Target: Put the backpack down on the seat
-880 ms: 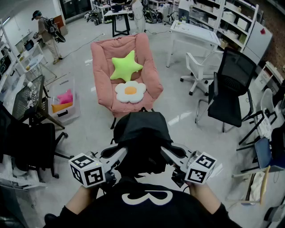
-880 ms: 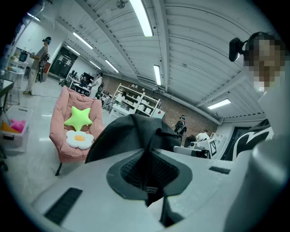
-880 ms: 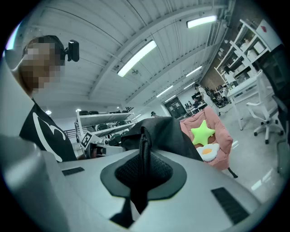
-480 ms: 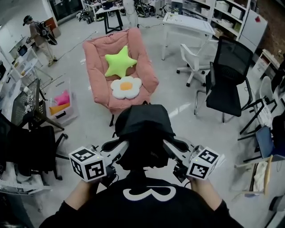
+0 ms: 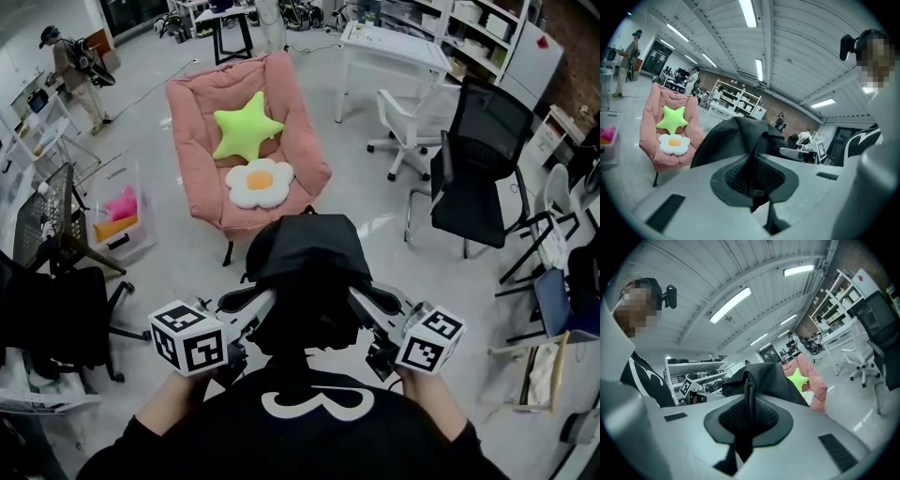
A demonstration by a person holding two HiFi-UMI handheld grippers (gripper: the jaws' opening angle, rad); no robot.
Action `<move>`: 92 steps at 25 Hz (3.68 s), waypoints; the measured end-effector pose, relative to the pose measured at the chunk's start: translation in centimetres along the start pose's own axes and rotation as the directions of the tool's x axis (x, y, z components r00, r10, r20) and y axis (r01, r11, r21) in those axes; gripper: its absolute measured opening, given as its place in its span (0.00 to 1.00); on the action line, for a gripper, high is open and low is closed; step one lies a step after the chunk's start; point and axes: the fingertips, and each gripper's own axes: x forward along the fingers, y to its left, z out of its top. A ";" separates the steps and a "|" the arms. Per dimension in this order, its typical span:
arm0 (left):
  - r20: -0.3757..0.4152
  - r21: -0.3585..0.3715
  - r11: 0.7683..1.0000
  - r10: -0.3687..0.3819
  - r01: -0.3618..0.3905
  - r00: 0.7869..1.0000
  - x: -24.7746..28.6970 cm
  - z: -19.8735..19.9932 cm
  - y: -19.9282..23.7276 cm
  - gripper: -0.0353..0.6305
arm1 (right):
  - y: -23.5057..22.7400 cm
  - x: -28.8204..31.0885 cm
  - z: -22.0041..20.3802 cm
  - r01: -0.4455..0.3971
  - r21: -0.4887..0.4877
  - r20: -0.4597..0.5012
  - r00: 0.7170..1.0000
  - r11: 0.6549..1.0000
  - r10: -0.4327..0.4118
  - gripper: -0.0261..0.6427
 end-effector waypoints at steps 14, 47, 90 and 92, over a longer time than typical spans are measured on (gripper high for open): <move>-0.076 -0.047 0.999 0.015 -0.019 0.997 7.7 7.2 14.1 0.09 | -11.0 12.5 3.6 0.044 0.091 -0.080 0.996 0.995 -0.037 0.08; 0.009 -0.264 0.896 0.372 -0.357 0.928 16.7 22.5 43.8 0.09 | -30.4 44.6 11.9 -0.196 0.151 -0.328 0.915 0.969 0.236 0.08; -0.075 -0.260 0.855 0.445 -0.448 0.893 26.1 33.8 71.0 0.09 | -47.8 70.7 16.5 -0.039 0.084 -0.451 0.889 0.996 0.073 0.08; -0.081 -0.257 0.859 0.437 -0.442 0.896 26.6 33.6 72.1 0.10 | -48.6 71.5 16.2 -0.023 0.088 -0.449 0.892 0.996 0.060 0.08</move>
